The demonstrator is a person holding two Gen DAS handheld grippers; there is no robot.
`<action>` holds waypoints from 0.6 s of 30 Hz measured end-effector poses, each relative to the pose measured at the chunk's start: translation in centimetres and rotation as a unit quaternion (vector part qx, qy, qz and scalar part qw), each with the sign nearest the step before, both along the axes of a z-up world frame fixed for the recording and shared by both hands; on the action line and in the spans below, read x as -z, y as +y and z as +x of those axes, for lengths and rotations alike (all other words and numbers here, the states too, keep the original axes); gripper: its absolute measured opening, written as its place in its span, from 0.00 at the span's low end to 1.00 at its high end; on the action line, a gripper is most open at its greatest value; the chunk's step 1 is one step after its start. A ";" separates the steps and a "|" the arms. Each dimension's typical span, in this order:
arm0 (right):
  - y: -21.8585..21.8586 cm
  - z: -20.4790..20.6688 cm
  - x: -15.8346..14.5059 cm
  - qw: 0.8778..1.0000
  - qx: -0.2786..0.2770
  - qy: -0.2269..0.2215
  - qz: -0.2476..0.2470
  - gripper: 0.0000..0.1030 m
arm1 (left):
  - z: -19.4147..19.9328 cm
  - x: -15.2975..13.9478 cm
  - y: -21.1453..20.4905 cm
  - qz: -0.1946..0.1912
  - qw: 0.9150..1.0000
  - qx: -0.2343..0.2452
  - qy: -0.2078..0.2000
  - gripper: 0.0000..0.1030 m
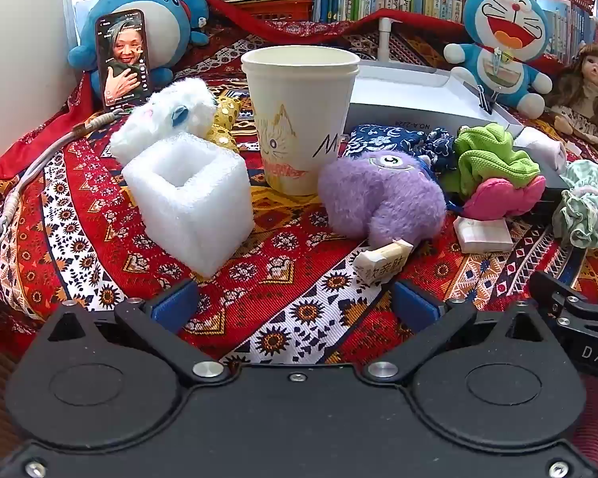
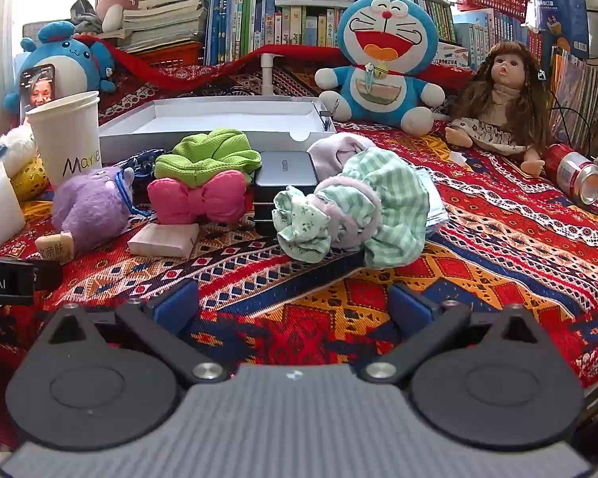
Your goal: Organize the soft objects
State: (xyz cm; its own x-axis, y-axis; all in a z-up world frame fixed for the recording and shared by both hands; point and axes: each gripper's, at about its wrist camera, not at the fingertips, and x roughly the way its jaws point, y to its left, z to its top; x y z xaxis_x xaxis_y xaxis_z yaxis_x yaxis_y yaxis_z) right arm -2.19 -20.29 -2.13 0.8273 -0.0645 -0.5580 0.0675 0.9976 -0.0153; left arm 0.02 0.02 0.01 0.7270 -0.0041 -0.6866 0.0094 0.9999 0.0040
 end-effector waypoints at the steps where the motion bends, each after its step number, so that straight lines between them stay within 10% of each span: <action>1: 0.0 0.0 0.0 1.000 0.000 0.000 0.001 1.00 | 0.0 0.0 0.0 0.001 1.000 0.000 0.000 1.00; 18: 0.0 0.0 0.0 1.000 0.000 0.001 -0.001 1.00 | 0.0 0.0 0.0 0.002 1.000 0.000 -0.002 1.00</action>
